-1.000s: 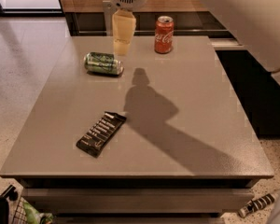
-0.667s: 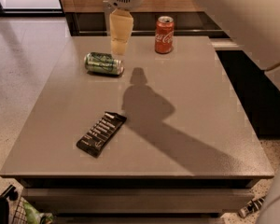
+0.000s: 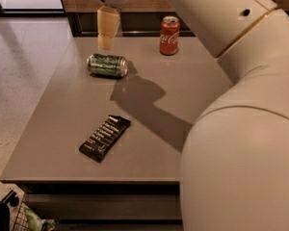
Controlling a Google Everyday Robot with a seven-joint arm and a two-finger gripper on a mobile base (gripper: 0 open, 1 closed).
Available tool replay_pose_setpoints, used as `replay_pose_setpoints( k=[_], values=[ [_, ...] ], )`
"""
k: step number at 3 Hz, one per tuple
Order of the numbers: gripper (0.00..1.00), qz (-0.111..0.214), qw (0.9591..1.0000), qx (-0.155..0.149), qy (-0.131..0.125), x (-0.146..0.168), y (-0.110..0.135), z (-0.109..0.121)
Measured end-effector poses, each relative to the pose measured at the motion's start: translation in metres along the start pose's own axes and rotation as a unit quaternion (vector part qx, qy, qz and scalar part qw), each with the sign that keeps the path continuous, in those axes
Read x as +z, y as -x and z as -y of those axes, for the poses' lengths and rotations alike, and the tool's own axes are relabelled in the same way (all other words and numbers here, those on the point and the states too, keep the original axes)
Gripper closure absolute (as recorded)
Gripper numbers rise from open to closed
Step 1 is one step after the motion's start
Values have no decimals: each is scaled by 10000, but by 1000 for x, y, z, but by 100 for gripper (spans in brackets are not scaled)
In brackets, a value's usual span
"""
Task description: Place green can upright
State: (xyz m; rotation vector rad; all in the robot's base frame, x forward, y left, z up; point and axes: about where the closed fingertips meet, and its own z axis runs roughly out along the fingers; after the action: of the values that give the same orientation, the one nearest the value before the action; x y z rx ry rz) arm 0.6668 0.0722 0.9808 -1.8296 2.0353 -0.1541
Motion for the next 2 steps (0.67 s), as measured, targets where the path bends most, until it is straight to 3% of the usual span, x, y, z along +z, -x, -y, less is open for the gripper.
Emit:
replay_pose_setpoints(
  k=[1, 2],
  values=[
    [0, 222, 9994, 61, 240, 23, 20, 5],
    [0, 184, 9980, 123, 585, 55, 32, -3]
  ],
)
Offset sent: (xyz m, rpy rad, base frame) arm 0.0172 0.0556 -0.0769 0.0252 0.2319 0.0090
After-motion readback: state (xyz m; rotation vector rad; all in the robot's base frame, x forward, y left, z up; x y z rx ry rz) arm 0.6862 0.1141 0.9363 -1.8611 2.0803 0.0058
